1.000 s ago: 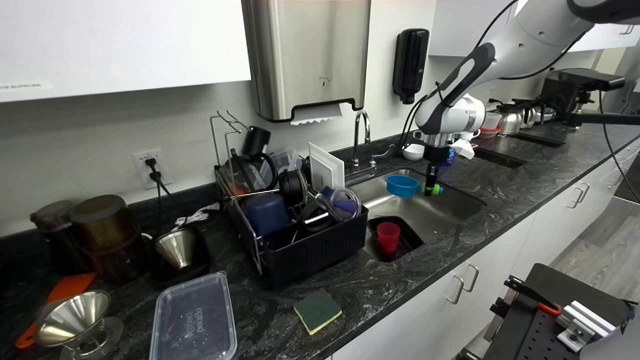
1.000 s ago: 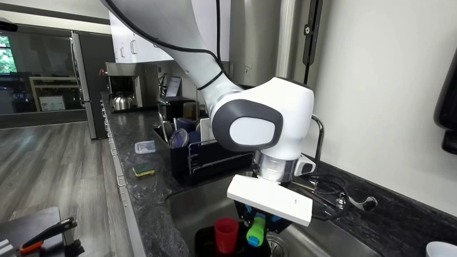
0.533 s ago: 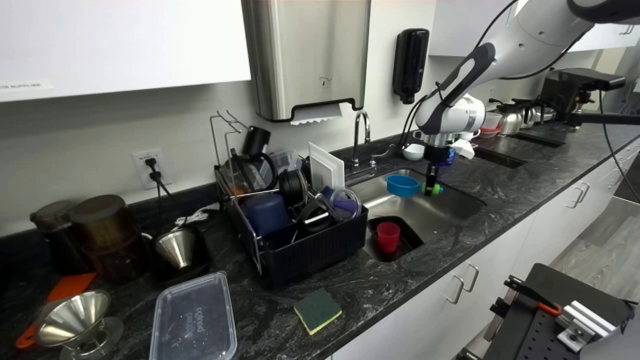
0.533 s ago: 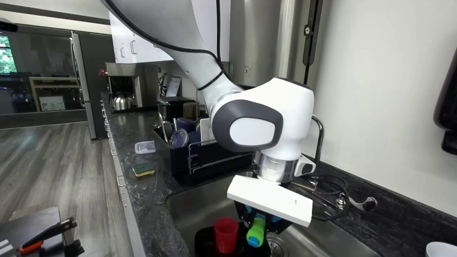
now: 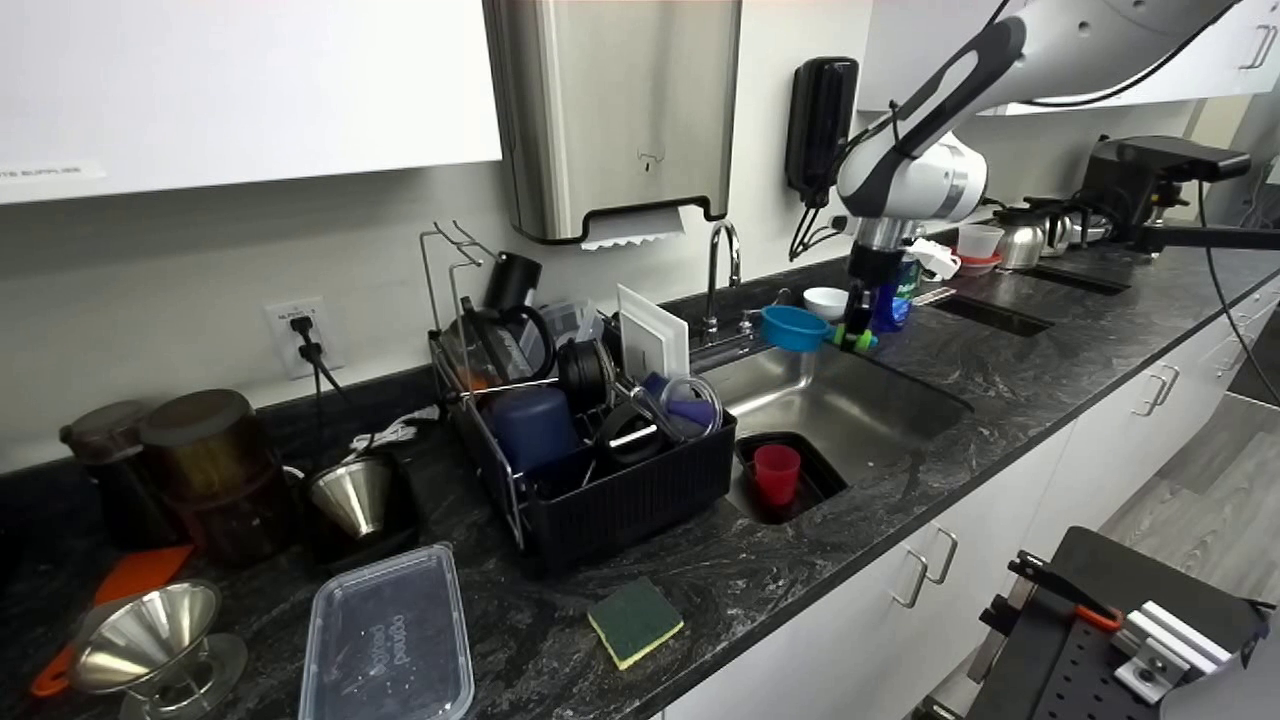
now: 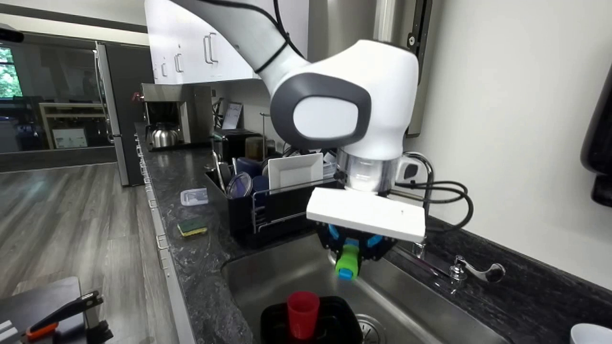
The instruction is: Take the blue pan out of the sink and put it in the dish rack
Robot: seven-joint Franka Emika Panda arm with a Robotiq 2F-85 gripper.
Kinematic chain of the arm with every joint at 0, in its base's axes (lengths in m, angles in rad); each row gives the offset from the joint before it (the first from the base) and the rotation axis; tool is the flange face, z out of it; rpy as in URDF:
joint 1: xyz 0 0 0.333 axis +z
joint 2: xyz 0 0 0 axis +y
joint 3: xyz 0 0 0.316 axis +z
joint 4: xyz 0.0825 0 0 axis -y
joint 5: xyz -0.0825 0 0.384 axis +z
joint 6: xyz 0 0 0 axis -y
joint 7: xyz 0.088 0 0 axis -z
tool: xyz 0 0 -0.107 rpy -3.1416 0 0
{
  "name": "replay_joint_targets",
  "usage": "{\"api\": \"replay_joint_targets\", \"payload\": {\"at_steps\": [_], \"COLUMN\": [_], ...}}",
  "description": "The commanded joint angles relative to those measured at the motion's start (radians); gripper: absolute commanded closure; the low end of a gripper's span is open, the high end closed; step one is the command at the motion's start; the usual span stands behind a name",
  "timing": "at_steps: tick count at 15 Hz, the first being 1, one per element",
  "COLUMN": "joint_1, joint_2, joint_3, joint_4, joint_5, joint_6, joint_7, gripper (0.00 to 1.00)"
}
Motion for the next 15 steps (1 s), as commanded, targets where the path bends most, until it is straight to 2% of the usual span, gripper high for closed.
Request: {"api": "replay_joint_targets", "payload": {"at_steps": [1,4,8,15], "joint_1": [0.029,0.089,0.172,0.275], "joint_2": [-0.158,-0.270,-0.380,-0.468], "joint_3": [-0.014,-0.055,-0.112,-0.164], "joint_4": [-0.089,-0.127,-0.165,-0.165], "joint_5": [0.111,0.158,0.151,0.142], "joint_6": [-0.065,-0.156,-0.260,-0.472], "joint_7": [-0.125,-0.159,-0.135,-0.052], "gripper": [0.92,0.92,0.92,0.92]}}
